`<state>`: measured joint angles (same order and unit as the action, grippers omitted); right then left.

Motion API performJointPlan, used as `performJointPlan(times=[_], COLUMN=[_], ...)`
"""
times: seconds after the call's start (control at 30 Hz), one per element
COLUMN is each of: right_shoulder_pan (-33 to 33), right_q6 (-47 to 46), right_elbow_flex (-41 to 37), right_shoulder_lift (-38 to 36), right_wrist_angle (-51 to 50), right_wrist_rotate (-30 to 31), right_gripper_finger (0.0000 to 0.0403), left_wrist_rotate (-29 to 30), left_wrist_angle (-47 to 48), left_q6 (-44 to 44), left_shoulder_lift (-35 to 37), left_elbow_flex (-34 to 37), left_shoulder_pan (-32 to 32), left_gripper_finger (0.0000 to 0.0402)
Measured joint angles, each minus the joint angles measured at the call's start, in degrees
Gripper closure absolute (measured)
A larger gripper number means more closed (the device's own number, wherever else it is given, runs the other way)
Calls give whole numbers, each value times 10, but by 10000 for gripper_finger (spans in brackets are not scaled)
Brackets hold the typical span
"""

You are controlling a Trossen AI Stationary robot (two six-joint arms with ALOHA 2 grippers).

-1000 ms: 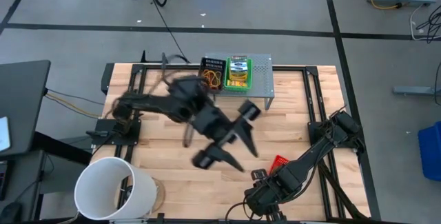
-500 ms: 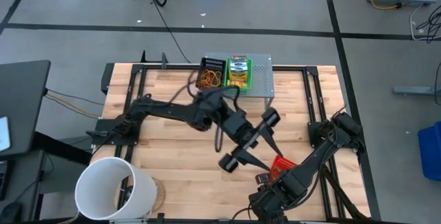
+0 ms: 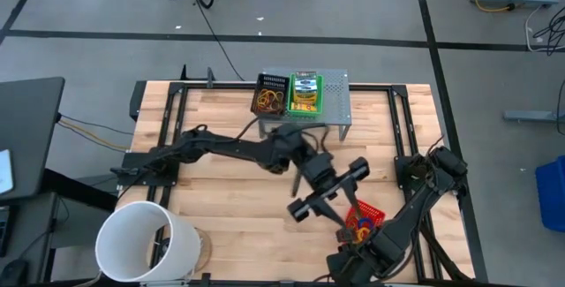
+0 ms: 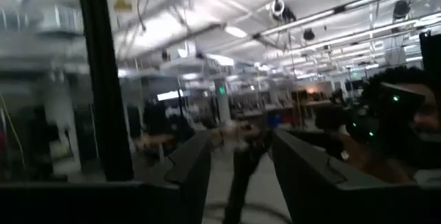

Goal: Pick & Place Office Desk Supplies
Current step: Put the red bin on the shelf

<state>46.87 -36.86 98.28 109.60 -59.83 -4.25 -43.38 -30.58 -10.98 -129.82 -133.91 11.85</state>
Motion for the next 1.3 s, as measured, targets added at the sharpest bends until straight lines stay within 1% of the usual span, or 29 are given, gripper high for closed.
performJointPlan(times=[0.1,0.17,0.23,0.3,0.37,0.43,0.5,0.6,0.63,0.67,0.7,0.73,0.8,0.87,0.93,1.0,1.1,1.2,1.3], right_shoulder_pan=[0,0,0,0,0,0,0,0,0,0,0,1,2,2,2,2,2,2,-2], right_q6=[0,0,2,2,2,2,2,-3,-4,-4,-4,-4,-4,-4,-7,-7,-6,2,15], right_elbow_flex=[0,0,0,0,0,0,0,0,0,0,0,0,0,0,-1,-1,-1,-1,-1], right_shoulder_lift=[0,0,0,0,0,0,0,0,0,0,0,0,0,0,0,0,0,0,0], right_wrist_angle=[0,0,0,0,0,0,0,0,0,0,0,1,1,1,0,-4,-8,-16,-23], right_wrist_rotate=[3,9,12,12,12,12,12,12,12,12,12,12,12,13,14,15,22,31,43], right_gripper_finger=[213,213,213,213,213,213,213,213,213,213,213,213,213,213,213,213,213,213,213], left_wrist_rotate=[-14,-15,2,34,70,86,78,43,36,41,48,60,80,124,133,123,70,24,9], left_wrist_angle=[36,35,5,-76,-181,-282,-358,-464,-511,-566,-595,-589,-588,-592,-591,-592,-593,-592,-590], left_q6=[-3,9,12,8,-13,-49,-106,-240,-281,-308,-320,-319,-279,-241,-211,-199,-201,-203,-180], left_shoulder_lift=[-1,0,0,0,1,2,2,2,3,5,6,13,16,18,31,55,108,172,240], left_elbow_flex=[0,0,0,0,0,-1,-1,0,13,38,70,102,171,237,294,345,427,529,640], left_shoulder_pan=[-14,-19,-16,-11,-9,-11,-23,-57,-70,-81,-92,-102,-116,-121,-128,-135,-150,-163,-169], left_gripper_finger=[244,244,244,244,244,244,245,252,255,259,262,265,270,272,272,272,273,273,273])
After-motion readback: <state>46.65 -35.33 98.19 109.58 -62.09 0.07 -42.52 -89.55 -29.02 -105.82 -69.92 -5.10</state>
